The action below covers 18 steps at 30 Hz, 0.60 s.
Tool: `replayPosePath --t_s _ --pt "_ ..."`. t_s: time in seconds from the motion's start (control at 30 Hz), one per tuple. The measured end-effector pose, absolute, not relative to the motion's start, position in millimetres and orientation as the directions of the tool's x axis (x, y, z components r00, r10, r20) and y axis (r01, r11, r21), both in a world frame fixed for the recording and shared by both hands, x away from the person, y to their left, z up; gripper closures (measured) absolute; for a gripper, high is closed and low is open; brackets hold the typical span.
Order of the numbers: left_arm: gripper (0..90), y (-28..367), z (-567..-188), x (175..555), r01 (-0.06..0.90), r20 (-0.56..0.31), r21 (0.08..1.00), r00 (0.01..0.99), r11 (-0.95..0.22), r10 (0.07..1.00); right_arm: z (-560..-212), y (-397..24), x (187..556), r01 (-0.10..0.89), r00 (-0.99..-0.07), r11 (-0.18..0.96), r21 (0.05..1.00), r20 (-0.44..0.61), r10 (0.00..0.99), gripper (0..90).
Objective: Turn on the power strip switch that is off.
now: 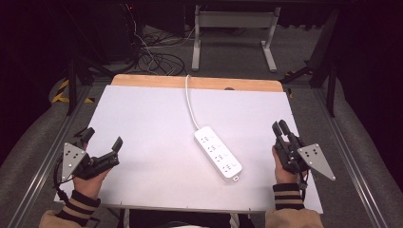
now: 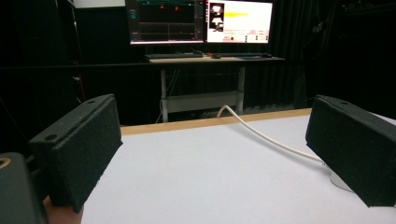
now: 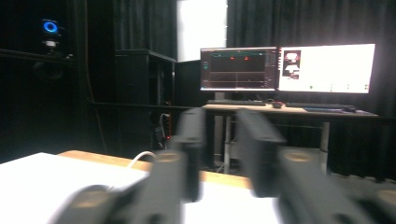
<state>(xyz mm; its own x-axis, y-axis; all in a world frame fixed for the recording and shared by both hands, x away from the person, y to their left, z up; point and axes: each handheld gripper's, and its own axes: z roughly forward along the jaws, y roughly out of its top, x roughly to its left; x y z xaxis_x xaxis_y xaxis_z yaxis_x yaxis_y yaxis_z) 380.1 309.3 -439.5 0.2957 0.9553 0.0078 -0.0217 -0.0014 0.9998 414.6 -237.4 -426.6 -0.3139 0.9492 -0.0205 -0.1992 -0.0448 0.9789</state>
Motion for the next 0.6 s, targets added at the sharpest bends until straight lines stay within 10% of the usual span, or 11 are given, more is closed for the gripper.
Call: replayPosePath --t_s 0.23,0.6 --pt "3.5 308.4 -439.5 379.9 -0.03 0.016 1.0 0.298 -0.007 0.954 -427.8 -236.2 420.4 -0.174 -0.278 -0.055 0.983 0.004 0.961 13.9" --pt "2.9 308.4 -439.6 380.0 -0.03 0.014 1.0 0.293 -0.005 0.956 -429.2 -237.5 424.8 -0.168 -0.242 -0.05 0.985 0.008 0.97 0.1"
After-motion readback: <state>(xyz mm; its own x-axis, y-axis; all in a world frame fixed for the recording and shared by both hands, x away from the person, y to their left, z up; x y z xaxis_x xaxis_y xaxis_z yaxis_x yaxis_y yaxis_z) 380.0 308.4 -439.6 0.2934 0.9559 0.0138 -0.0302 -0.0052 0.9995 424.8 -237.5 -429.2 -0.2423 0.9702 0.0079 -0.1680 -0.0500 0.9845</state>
